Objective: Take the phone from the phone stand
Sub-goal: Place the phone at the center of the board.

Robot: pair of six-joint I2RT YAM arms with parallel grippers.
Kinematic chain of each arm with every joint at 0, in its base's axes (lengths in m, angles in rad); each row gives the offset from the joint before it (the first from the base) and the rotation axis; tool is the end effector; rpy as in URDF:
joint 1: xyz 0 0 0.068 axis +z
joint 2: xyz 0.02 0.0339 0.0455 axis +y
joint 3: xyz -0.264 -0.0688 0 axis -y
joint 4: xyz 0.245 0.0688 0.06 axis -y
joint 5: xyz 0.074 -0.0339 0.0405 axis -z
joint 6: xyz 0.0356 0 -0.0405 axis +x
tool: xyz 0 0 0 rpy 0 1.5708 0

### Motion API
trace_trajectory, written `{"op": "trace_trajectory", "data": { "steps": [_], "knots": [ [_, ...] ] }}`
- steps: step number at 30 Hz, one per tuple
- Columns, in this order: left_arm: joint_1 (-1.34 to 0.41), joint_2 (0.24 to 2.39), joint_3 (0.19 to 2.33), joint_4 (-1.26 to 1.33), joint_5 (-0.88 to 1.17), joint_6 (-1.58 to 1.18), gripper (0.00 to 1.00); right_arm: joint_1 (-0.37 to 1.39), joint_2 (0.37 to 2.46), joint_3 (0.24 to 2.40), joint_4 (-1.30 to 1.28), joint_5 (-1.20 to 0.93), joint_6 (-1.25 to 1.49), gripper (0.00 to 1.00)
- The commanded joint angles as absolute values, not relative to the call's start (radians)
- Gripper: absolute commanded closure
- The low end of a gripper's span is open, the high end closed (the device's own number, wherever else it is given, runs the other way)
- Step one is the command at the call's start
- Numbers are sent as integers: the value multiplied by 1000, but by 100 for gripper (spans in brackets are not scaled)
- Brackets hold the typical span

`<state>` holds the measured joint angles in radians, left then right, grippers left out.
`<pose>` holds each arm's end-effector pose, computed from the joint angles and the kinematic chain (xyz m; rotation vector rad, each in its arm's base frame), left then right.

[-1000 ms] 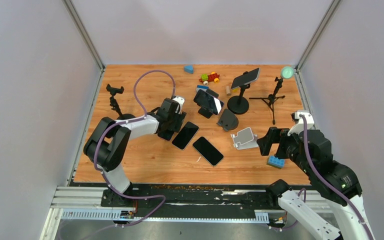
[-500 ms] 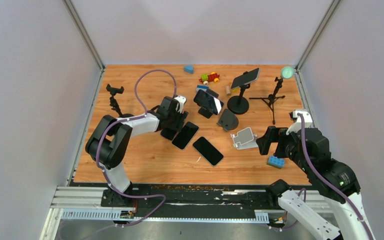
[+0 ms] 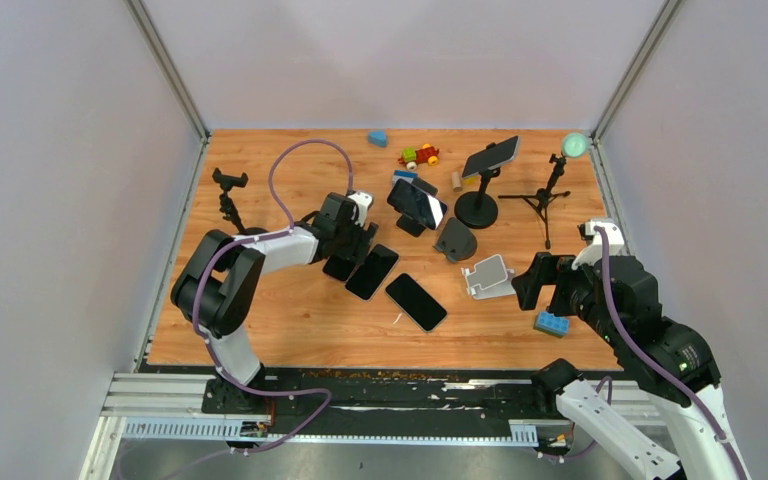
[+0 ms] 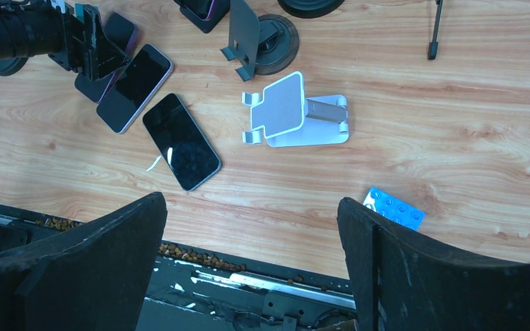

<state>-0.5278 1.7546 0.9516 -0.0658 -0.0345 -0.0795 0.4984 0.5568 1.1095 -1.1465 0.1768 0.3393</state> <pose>0.3050 -0.1764 0.1548 0.5300 2.3943 -0.2281 0.0586 0.0247 0.3717 -0.0704 2.1676 0.2928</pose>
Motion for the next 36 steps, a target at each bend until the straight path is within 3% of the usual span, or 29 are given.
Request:
{"op": "trace_trajectory", "data": {
  "steps": [1,14,21,24,36],
  "knots": [
    [-531,1781,925,-98,-26,-90,12,494,557,1128,-1115,169,339,4],
    [-531,1717,925,-120,-43,-99,10,494,549,1134,-1123,169,345,4],
    [-531,1593,952,-172,-57,-87,9,494,552,1132,-1121,171,347,4],
    [-531,1541,954,-183,-53,-89,1,495,551,1130,-1121,172,347,4],
    [-511,1288,882,-107,-66,-163,0,494,575,1080,-1063,123,341,4]
  ]
}}
